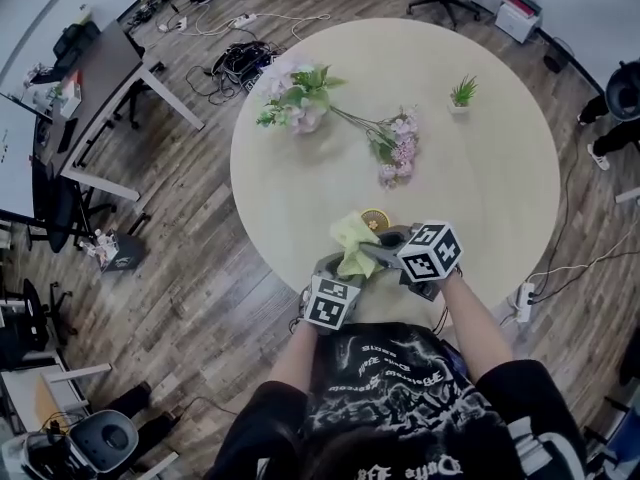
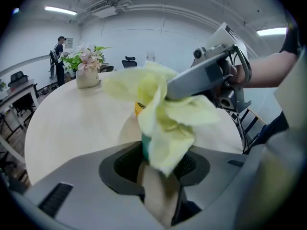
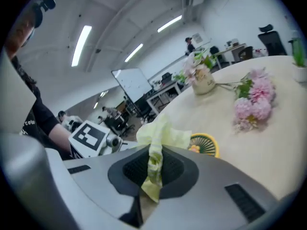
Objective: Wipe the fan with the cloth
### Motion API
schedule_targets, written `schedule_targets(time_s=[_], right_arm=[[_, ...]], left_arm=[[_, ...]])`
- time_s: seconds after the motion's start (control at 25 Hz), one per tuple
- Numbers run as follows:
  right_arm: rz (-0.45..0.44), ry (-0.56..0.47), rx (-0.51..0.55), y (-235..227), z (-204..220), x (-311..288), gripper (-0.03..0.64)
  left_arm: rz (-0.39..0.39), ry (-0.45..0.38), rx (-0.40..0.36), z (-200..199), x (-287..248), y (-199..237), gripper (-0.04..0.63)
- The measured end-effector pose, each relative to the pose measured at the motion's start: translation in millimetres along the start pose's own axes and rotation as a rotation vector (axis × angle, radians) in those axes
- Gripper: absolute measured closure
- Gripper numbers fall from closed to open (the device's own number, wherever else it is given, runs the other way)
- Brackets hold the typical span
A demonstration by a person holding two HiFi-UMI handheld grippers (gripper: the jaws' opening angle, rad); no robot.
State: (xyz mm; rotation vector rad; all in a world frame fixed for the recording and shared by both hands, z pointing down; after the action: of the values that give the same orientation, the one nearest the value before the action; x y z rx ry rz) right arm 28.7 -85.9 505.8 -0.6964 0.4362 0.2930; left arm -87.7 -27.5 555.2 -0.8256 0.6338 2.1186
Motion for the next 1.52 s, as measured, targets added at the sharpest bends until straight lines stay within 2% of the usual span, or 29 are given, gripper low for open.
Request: schedule_targets(time_s=[0.16, 0.24, 0.36, 0.48, 0.56, 0.68, 0.8, 0.84, 0.92, 0.96, 1.0, 1.12, 1.2, 1.32, 1.4, 1.52], right_arm=[[0.139, -0.213, -0.084, -15.7, -1.5, 47.6, 0.586], [0.212, -0.282, -0.123, -22.8, 6.9, 69.0, 0.586], [0.3, -0.345, -0.173, -29.4, 22.0, 92.7, 0.586], [0.346, -0.371, -0.204, -28.9, 36.0, 103.1, 0.586], [0.361, -0.38, -0.213, -26.3, 41.8, 103.2, 0.586], [0.395, -0.325, -0.12, -13.8, 45.1, 93.7, 0.586], [0.408, -0.107, 0.141, 7.7, 51.3, 65.3, 0.586], [0.397, -0.026, 0.239, 14.5, 53.2, 52.8, 0.586], [0.35, 0.087, 0.391, 26.4, 54.1, 29.2, 0.586], [0.315, 0.122, 0.43, 31.2, 53.3, 18.4, 0.586], [0.28, 0.156, 0.45, 34.4, 53.0, 8.2, 0.586], [0.25, 0.242, 0.476, 32.0, 54.4, -10.4, 0.588], [0.246, 0.239, 0.442, 26.0, 53.3, -9.1, 0.586], [0.248, 0.136, 0.271, 15.7, 51.6, 7.2, 0.586], [0.264, 0.071, 0.16, 7.3, 51.5, 22.2, 0.586], [0.315, 0.064, 0.11, -2.8, 58.0, 37.9, 0.586]], left_arm=[[0.01, 0.009, 0.004, -3.6, -0.1, -0.4, 0.403], [0.028, 0.032, -0.014, -5.1, -1.1, -4.4, 0.357], [0.022, 0.047, -0.035, -9.6, -2.2, -8.2, 0.301], [-0.009, 0.042, -0.058, -16.7, -7.3, -7.2, 0.295], [-0.019, 0.073, -0.084, -18.0, -13.4, -6.8, 0.295], [-0.008, 0.075, -0.098, -14.6, -13.3, -7.3, 0.296], [0.096, 0.067, -0.073, -8.8, -5.3, -4.4, 0.298], [0.128, 0.074, -0.064, -8.0, -3.3, -2.1, 0.304], [0.178, 0.103, -0.061, -8.5, -0.4, -1.2, 0.359], [0.201, 0.122, -0.064, -9.3, 0.9, -3.3, 0.391], [0.216, 0.138, -0.073, -10.2, 1.6, -5.6, 0.396], [0.188, 0.162, -0.14, -10.3, -1.9, -8.0, 0.403], [0.174, 0.173, -0.134, -12.0, -4.1, -7.2, 0.403], [0.189, 0.176, -0.051, -15.0, -0.9, -6.0, 0.397], [0.204, 0.155, 0.014, -17.7, 4.2, -2.6, 0.342], [0.214, 0.05, 0.161, -28.5, 13.3, 14.4, 0.319]])
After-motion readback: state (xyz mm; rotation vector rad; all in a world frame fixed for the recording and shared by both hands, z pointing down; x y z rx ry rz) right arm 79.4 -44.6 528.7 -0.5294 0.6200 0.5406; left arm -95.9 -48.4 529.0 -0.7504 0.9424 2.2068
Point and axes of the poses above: the fingertips, and each gripper's own axes: x backward along the fingers, y to its left, z out of its underside, the point moved 8 cm from there along x, backward along the fingers
